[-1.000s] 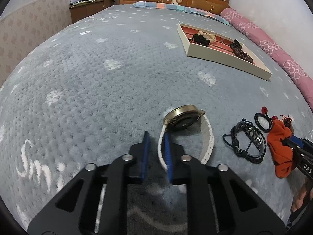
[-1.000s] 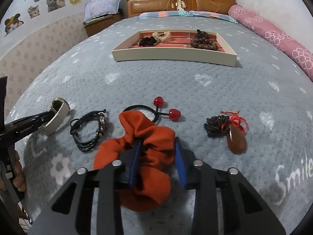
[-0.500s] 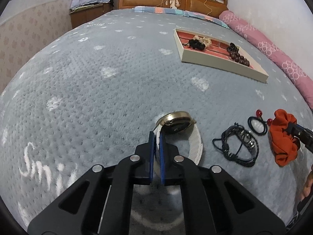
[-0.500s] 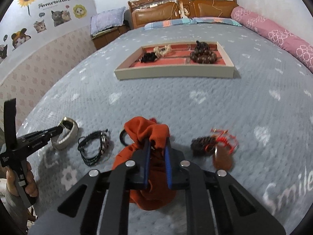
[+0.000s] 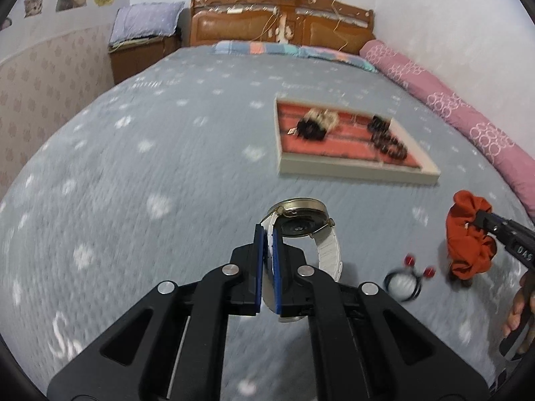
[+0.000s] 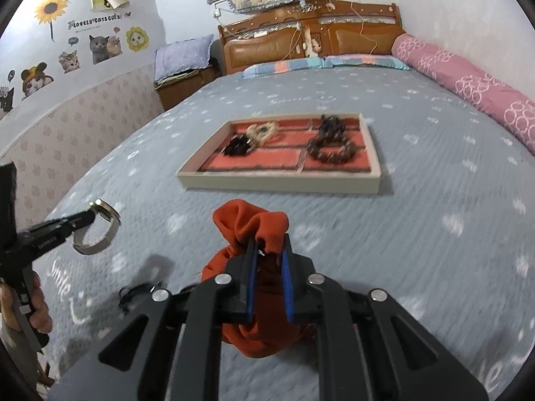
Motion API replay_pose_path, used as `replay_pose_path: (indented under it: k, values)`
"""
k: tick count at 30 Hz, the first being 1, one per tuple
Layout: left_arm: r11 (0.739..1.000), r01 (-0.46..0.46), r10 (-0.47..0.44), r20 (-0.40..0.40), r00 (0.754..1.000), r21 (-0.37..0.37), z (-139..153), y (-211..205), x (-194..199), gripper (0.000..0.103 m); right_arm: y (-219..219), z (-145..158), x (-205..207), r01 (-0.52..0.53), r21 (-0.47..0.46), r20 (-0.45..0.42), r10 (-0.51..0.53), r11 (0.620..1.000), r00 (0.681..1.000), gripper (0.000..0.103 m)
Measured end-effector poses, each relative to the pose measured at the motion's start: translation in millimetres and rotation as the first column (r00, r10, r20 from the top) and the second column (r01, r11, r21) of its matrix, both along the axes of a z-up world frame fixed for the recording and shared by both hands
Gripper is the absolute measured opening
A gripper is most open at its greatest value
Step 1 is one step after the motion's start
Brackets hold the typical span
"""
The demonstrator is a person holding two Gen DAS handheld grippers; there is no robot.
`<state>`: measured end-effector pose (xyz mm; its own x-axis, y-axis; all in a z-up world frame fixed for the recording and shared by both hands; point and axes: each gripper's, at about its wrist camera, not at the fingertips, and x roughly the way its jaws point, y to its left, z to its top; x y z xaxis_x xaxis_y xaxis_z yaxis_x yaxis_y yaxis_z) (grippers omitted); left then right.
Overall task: Organize jewelry
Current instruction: 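Carry both items into the tray and open both tools to release them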
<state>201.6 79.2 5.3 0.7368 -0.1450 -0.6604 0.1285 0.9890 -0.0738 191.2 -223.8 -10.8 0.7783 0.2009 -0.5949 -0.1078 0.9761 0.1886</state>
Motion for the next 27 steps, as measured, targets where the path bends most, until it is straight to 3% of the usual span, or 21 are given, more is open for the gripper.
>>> replay_pose_path:
  k: [5, 13, 27]
  values:
    - [0.999, 0.035, -0.035, 0.03, 0.999, -0.013, 18.0, -25.6, 40.7, 0.003, -15.0, 13.8, 32.7, 0.031, -0.038, 0.015, -0.03, 0.999, 0.999, 0.013]
    - [0.998, 0.054, -0.054, 0.014, 0.998, -0.044, 19.4, -58.9, 117.6, 0.004, -34.5, 25.1, 91.5, 0.084, -0.076, 0.025, -0.083, 0.994, 0.996, 0.013]
    - [0.999, 0.04, -0.04, -0.051, 0.998, -0.011, -26.0, -90.1, 216.3, 0.005, -40.9, -14.6, 190.2, 0.149, -0.165, -0.04, -0.158, 0.975, 0.987, 0.013]
